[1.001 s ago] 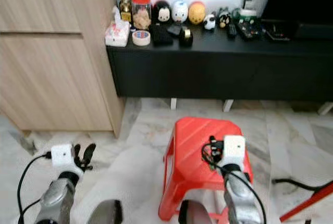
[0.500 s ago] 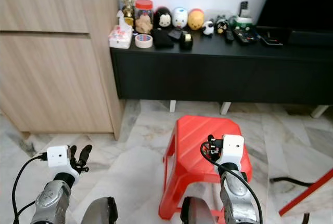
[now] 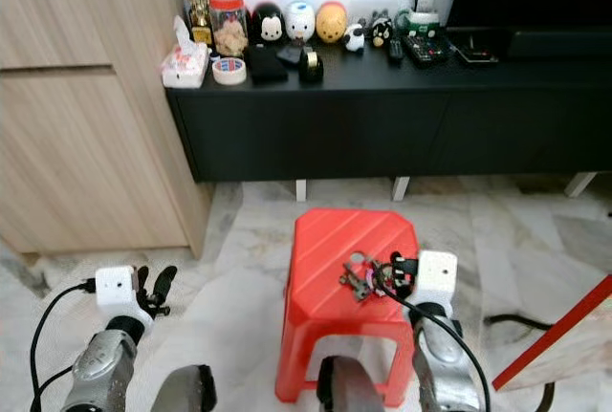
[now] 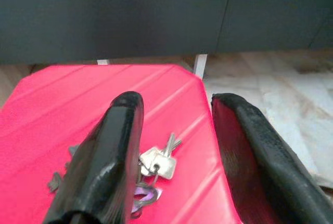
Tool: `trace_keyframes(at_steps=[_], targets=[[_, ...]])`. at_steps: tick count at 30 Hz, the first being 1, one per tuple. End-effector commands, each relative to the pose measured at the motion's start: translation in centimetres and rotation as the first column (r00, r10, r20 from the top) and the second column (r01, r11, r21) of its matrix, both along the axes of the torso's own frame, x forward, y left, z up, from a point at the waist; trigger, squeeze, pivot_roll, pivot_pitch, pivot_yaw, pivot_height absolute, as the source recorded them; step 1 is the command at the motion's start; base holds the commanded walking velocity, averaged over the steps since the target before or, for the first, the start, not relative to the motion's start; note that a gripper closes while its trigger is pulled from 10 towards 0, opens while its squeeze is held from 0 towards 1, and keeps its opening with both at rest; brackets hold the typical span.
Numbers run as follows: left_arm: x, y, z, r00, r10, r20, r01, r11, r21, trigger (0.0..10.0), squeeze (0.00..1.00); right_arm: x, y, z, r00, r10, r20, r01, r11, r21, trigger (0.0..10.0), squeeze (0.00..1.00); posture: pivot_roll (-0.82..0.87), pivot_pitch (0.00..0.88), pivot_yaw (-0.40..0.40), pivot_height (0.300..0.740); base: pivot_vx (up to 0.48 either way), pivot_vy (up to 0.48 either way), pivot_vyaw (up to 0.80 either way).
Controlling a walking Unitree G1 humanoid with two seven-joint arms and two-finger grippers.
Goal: Hang keys on a hook
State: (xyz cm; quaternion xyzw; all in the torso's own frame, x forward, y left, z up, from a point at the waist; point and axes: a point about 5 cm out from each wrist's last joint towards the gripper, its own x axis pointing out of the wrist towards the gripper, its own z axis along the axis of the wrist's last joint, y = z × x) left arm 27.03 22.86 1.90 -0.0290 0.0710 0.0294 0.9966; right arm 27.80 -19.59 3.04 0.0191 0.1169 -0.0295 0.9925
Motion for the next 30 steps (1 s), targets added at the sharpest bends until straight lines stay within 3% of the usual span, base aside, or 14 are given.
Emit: trace_keyframes(at_steps=[1,8,27,30], targets=[[-0.35,0.32,-0.41,1.000,0.012,-0.027,-0.012,1.000,-0.002,10.0,0.00,-0.18,0.34,-0.36,1.000,0.015,-0.023,-0.015,1.000,0.010,10.0,0.00,0.06,0.000,-0.076,0.571,0.000,0.000,0.00],[-0.27,0.21,-0.36,1.000,0.007,-0.024,-0.007,1.000,-0.006,10.0,0.00,-0.27,0.60,-0.74,0.997,0.049,-0.054,-0.050,0.999,-0.005,10.0,0.00,0.06,0.000,-0.077,0.571,0.139,0.000,0.00],[-0.49,0.15,-0.61,0.999,0.006,-0.034,-0.006,1.000,-0.002,10.0,0.00,-0.10,0.38,-0.57,0.998,0.033,-0.045,-0.034,0.999,-0.013,10.0,0.00,0.06,0.000,-0.082,0.571,0.372,0.000,0.00],[-0.51,0.15,-0.62,0.999,0.007,-0.035,-0.007,1.000,-0.002,10.0,0.00,-0.11,0.36,-0.57,0.998,0.034,-0.047,-0.034,0.999,-0.014,10.0,0.00,0.06,0.000,-0.085,0.571,0.000,0.000,0.00]])
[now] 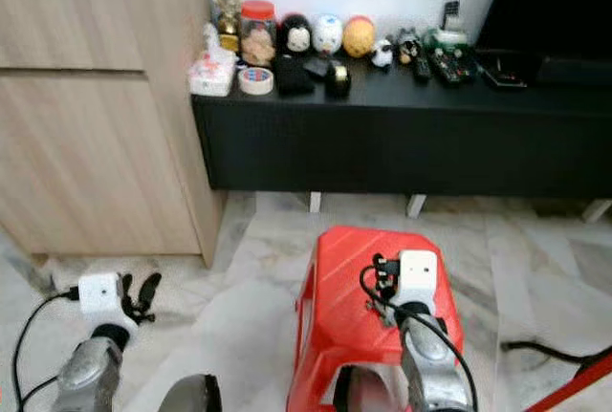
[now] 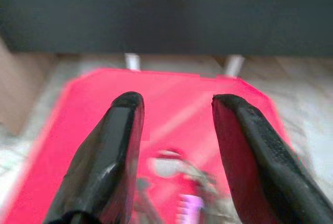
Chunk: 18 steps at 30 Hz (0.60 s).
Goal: Hang keys on a hook
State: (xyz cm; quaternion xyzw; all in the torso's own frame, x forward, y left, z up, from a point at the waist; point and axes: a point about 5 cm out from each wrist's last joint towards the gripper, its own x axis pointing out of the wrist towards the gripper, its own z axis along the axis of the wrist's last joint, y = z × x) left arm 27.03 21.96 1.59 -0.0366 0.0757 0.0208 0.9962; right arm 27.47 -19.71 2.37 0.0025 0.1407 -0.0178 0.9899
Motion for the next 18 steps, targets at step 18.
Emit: trace_keyframes(at_steps=[18], targets=[[-1.0,1.0,-0.8,0.999,0.021,-0.050,-0.020,1.000,0.016,10.0,0.00,-0.3,-1.2,0.6,0.902,0.382,-0.199,-0.431,0.816,-0.384,10.0,0.00,0.04,0.000,-0.083,0.571,0.000,0.000,0.00]])
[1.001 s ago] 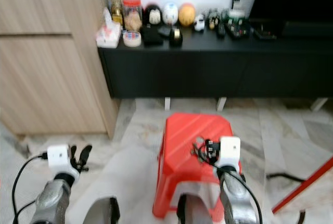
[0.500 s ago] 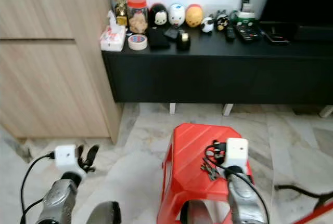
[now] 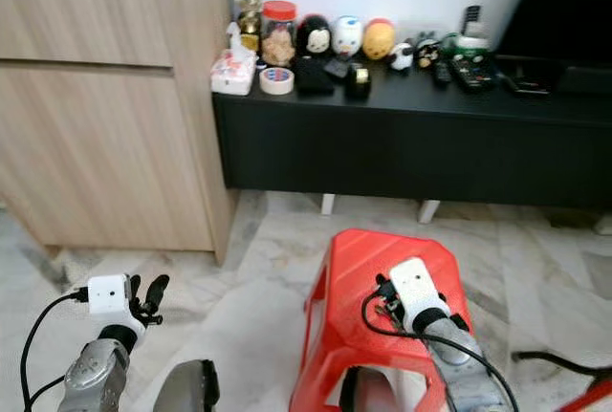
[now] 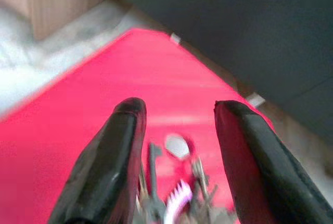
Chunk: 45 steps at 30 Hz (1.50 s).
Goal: Hang keys on a hook
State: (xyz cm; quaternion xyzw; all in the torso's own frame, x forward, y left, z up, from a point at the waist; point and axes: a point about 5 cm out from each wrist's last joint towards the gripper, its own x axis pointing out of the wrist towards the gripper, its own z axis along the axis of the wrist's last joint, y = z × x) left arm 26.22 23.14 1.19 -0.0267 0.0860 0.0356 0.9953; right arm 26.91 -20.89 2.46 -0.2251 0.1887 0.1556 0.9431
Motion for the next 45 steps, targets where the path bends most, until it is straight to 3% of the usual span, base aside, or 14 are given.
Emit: trace_keyframes(at_steps=[1,6,17,23,45], targets=[[-0.2,-0.2,-0.5,1.000,-0.007,-0.030,0.007,1.000,-0.007,10.0,0.00,0.2,-0.3,0.3,0.998,0.058,-0.037,-0.061,0.993,-0.096,10.0,0.00,0.04,0.000,-0.083,0.571,0.000,0.000,0.00],[-0.2,-0.2,-0.5,0.999,-0.007,-0.035,0.007,1.000,-0.009,10.0,0.00,-1.0,-1.7,-1.0,0.975,0.091,-0.200,-0.145,0.952,-0.270,10.0,0.00,0.04,0.000,-0.078,0.571,0.000,0.000,0.00],[-0.2,-0.2,-0.6,0.999,-0.012,-0.042,0.011,1.000,-0.005,10.0,0.00,-1.4,-3.5,-1.6,0.962,-0.054,-0.267,-0.025,0.958,-0.285,10.0,0.00,0.04,0.000,-0.078,0.571,0.000,0.000,0.00],[-0.2,-0.1,-0.6,0.999,-0.009,-0.045,0.009,1.000,-0.004,10.0,0.00,-1.2,-4.9,-1.5,0.952,-0.125,-0.281,0.022,0.939,-0.343,10.0,0.00,0.04,0.000,-0.078,0.571,0.000,0.000,0.00],[-0.3,0.1,-0.7,0.999,-0.010,-0.054,0.010,1.000,0.005,10.0,0.00,0.6,-3.8,-2.2,0.943,-0.102,-0.316,-0.013,0.940,-0.342,10.0,0.00,0.05,0.000,-0.065,0.571,0.000,0.000,0.00]])
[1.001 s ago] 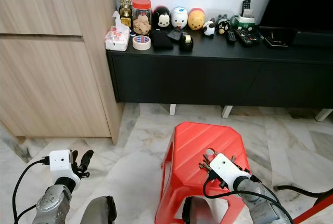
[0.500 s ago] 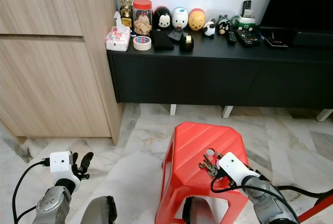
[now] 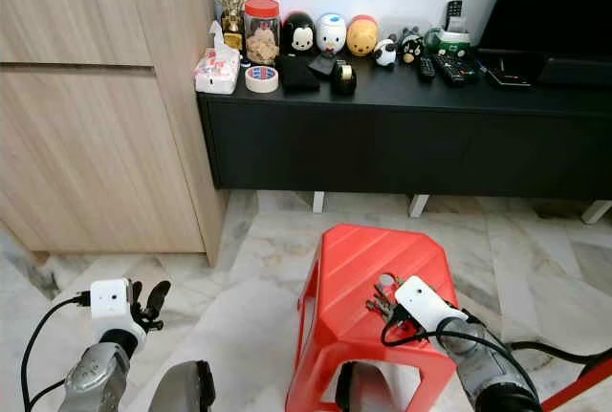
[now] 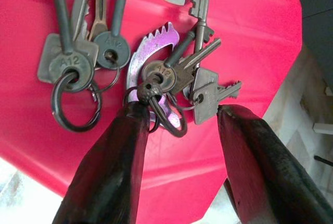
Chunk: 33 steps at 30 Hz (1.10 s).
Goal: Hang keys on a hook
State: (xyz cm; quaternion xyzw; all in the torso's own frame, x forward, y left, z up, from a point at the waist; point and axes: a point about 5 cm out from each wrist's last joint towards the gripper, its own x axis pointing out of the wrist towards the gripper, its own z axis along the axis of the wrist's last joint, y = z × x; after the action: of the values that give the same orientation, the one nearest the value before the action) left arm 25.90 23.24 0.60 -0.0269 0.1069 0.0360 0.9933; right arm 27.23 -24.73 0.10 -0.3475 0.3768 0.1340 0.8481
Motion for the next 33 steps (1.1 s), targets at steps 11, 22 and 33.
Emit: trace_keyframes(at_steps=[11,22,33], targets=[[0.0,0.0,-0.1,1.000,-0.008,-0.012,0.009,1.000,0.010,10.0,0.00,0.7,0.4,0.1,1.000,0.024,0.011,-0.024,1.000,-0.004,0.0,0.00,0.05,0.000,-0.063,0.571,0.000,0.000,0.00],[0.0,0.1,0.0,1.000,-0.005,-0.013,0.005,1.000,0.015,10.0,0.00,0.5,1.3,-0.6,0.999,0.045,-0.004,-0.045,0.999,0.004,0.0,0.00,0.06,0.000,-0.065,0.571,0.000,0.000,0.00],[0.0,0.3,-0.1,1.000,-0.001,-0.016,0.001,1.000,0.018,10.0,0.00,1.0,1.5,-0.3,0.999,0.010,0.053,-0.011,1.000,0.016,0.0,0.00,0.07,0.000,-0.065,0.571,0.000,0.000,0.00]])
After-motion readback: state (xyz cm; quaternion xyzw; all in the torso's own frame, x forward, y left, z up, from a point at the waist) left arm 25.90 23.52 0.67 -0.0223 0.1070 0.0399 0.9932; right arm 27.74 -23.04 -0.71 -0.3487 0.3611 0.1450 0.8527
